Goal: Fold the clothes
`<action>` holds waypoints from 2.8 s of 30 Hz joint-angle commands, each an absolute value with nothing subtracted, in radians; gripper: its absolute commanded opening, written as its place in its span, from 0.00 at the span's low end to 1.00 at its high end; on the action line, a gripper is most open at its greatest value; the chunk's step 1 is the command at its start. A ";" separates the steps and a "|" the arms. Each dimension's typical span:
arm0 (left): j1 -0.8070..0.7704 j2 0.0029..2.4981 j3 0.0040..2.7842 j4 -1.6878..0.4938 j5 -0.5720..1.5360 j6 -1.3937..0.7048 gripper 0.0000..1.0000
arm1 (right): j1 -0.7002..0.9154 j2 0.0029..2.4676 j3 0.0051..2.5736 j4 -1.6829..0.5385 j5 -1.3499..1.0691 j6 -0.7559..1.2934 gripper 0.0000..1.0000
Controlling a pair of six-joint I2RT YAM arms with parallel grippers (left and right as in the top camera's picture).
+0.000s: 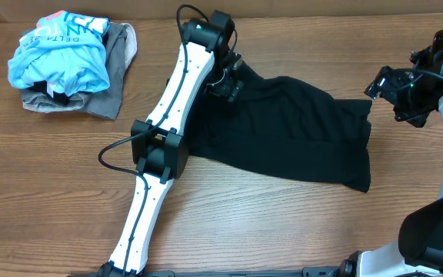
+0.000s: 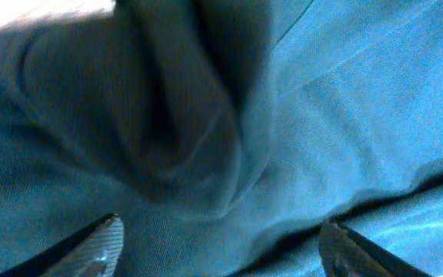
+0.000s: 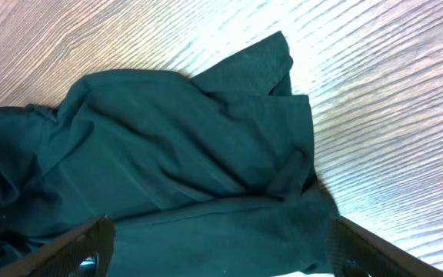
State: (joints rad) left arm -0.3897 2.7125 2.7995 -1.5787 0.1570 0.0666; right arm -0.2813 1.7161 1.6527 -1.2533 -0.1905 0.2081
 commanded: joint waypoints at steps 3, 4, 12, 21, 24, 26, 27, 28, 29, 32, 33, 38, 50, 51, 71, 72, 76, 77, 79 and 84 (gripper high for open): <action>-0.355 2.700 2.939 -1.521 0.149 0.030 0.89 | -0.281 1.708 1.649 -1.245 -0.180 0.201 0.91; -0.350 2.700 2.972 -1.505 0.149 0.023 0.89 | -0.281 1.708 1.649 -1.245 -0.180 0.201 0.91; -0.327 2.703 3.016 -1.376 0.151 0.015 0.86 | -0.281 1.708 1.649 -1.237 -0.180 0.201 0.91; -0.330 2.703 2.846 -1.334 0.239 0.110 0.79 | -0.281 1.708 1.649 -1.237 -0.180 0.202 0.91; -0.329 2.703 2.836 -1.343 0.252 0.123 0.72 | -0.281 1.708 1.649 -1.237 -0.180 0.202 0.91; -0.329 2.704 2.834 -1.353 0.252 0.138 0.66 | -0.281 1.708 1.649 -1.237 -0.180 0.202 0.91; -0.329 2.704 2.832 -1.358 0.252 0.147 0.60 | -0.281 1.708 1.649 -1.237 -0.180 0.202 0.91; -0.329 2.705 2.827 -1.362 0.252 0.157 0.56 | -0.281 1.708 1.649 -1.237 -0.180 0.202 0.91; -0.329 2.705 2.820 -1.365 0.252 0.166 0.53 | -0.281 1.708 1.649 -1.237 -0.180 0.202 0.91; -0.332 2.705 2.784 -1.364 0.253 0.198 0.52 | -0.281 1.708 1.649 -1.236 -0.180 0.201 0.91; -0.334 2.705 2.769 -1.363 0.252 0.212 0.53 | -0.281 1.708 1.649 -1.236 -0.180 0.201 0.91; -0.337 2.705 2.711 -1.342 0.247 0.263 0.54 | -0.281 1.708 1.649 -1.236 -0.180 0.201 0.91; -0.294 2.704 2.841 -1.555 0.048 0.131 0.04 | -0.281 1.708 1.649 -1.235 -0.180 0.201 0.91; -0.292 2.704 2.844 -1.580 0.051 0.122 0.04 | -0.281 1.708 1.649 -1.235 -0.180 0.202 0.91; -0.297 2.700 3.009 -1.504 0.215 0.107 0.76 | -0.281 1.708 1.649 -1.225 -0.184 0.202 0.91; -0.297 2.700 3.009 -1.493 0.230 0.108 0.77 | -0.281 1.708 1.649 -1.225 -0.184 0.202 0.91; -0.309 2.703 2.983 -1.477 0.288 0.110 0.78 | -0.281 1.708 1.649 -1.224 -0.184 0.202 0.91; -0.315 2.703 2.969 -1.475 0.291 0.119 0.79 | -0.281 1.708 1.649 -1.224 -0.184 0.202 0.91; -0.325 2.703 2.933 -1.472 0.289 0.172 0.80 | -0.281 1.708 1.649 -1.224 -0.184 0.202 0.91; -0.337 2.704 2.826 -1.454 0.282 0.350 0.82 | -0.281 1.708 1.649 -1.225 -0.184 0.201 0.91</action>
State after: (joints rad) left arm -0.3283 2.7102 2.8769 -1.4601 0.2565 0.2161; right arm -0.2813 1.7161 1.6527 -1.2304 -0.1909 0.2077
